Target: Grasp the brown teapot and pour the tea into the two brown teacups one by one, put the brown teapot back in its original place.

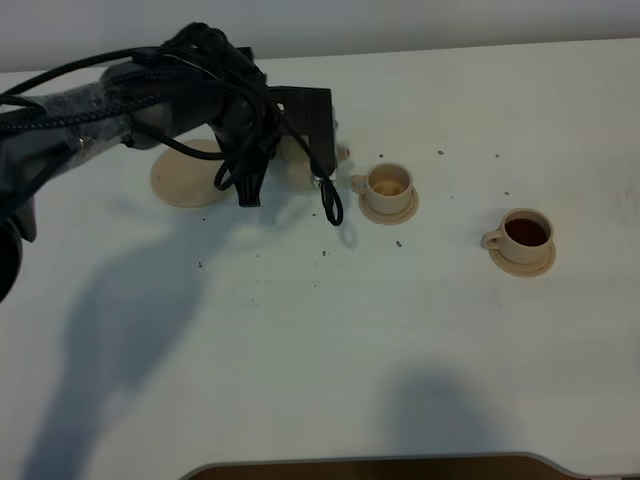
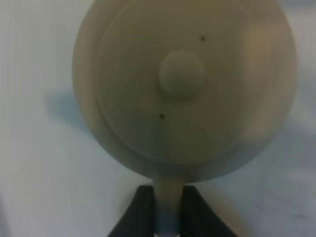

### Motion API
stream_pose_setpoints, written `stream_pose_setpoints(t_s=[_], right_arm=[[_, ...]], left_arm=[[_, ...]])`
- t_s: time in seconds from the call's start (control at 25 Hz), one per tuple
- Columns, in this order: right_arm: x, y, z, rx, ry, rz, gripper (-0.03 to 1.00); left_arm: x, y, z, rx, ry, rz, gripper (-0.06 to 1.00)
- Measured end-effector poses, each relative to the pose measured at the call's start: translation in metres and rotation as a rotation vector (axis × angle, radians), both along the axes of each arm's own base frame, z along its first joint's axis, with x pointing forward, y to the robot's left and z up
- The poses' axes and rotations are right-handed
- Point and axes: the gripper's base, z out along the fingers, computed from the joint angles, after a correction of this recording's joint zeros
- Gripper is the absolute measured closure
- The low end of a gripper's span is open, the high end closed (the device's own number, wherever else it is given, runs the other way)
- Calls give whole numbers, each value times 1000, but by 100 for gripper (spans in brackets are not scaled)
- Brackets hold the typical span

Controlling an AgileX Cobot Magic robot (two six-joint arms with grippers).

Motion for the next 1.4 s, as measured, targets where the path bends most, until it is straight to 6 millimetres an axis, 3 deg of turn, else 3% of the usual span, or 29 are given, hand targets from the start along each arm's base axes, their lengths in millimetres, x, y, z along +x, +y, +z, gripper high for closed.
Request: stream_pose_setpoints(t_s=[0.32, 0.68, 1.4], right_arm=[[0, 0, 0, 0, 0, 0, 75], [0, 0, 0, 0, 0, 0, 75], [0, 0, 0, 0, 0, 0, 75]], left_arm=[[0, -25, -1, 58, -138, -141, 84], [-7, -41, 1, 115, -175, -231, 84], [-13, -57, 9, 296, -285, -397, 84]])
